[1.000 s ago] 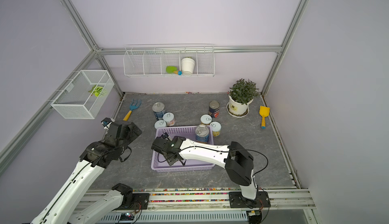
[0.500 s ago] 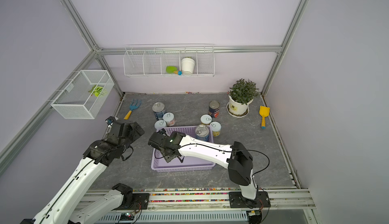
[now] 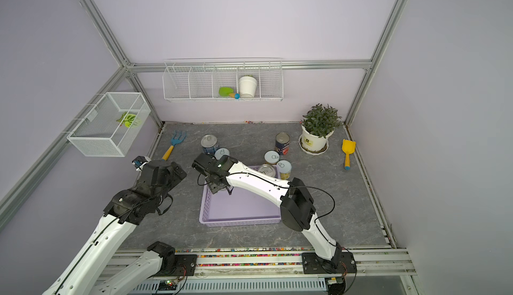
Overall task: Put the canned food in the basket
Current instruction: Adjust the canned food in the basket.
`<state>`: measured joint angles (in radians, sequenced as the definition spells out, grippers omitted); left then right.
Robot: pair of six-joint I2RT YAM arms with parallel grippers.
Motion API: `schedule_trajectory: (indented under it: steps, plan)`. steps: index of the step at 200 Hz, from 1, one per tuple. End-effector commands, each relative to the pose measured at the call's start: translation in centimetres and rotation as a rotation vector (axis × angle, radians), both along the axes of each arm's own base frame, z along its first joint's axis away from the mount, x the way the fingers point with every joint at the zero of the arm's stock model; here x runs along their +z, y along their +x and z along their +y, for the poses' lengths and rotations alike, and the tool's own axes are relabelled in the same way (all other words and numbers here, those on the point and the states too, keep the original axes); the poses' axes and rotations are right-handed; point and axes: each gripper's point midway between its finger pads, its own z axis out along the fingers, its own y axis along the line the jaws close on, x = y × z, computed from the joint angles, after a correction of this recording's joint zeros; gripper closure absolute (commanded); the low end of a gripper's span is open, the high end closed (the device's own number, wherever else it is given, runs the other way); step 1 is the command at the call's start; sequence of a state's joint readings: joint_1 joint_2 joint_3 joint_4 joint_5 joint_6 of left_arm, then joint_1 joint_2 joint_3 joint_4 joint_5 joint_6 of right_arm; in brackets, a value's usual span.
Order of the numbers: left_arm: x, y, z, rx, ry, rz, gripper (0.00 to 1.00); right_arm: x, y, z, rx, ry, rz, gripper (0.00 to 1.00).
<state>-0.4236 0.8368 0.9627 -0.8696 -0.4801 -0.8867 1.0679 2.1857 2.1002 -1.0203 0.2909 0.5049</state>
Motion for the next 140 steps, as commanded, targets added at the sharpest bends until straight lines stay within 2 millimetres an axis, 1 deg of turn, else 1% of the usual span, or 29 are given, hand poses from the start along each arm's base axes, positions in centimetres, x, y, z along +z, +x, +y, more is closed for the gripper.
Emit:
schedule_trajectory:
  steps: [1,41,70,98,125,140]
  plan:
    - [-0.2,-0.4,0.8,0.032,0.008,-0.001,0.0,1.4,1.6,1.5,0.017,0.051,-0.055,0.56]
    - [-0.2,-0.4,0.8,0.032,0.011,0.001,0.0,0.3,2.9,2.7,0.019,0.082,-0.009,0.55]
    - [-0.2,-0.4,0.7,0.03,0.011,0.004,0.0,-0.2,2.7,3.8,0.04,0.104,0.014,0.53]
    - [-0.2,-0.4,0.7,0.03,0.011,0.004,0.0,-1.4,3.0,4.8,0.051,0.111,0.03,0.45]
    - [-0.2,-0.5,0.8,0.032,0.012,0.002,0.0,-2.5,3.3,5.4,0.055,0.107,0.034,0.43]
    - [-0.1,-0.4,0.7,0.03,0.01,0.0,0.0,-2.7,3.6,5.6,0.058,0.109,0.022,0.41]
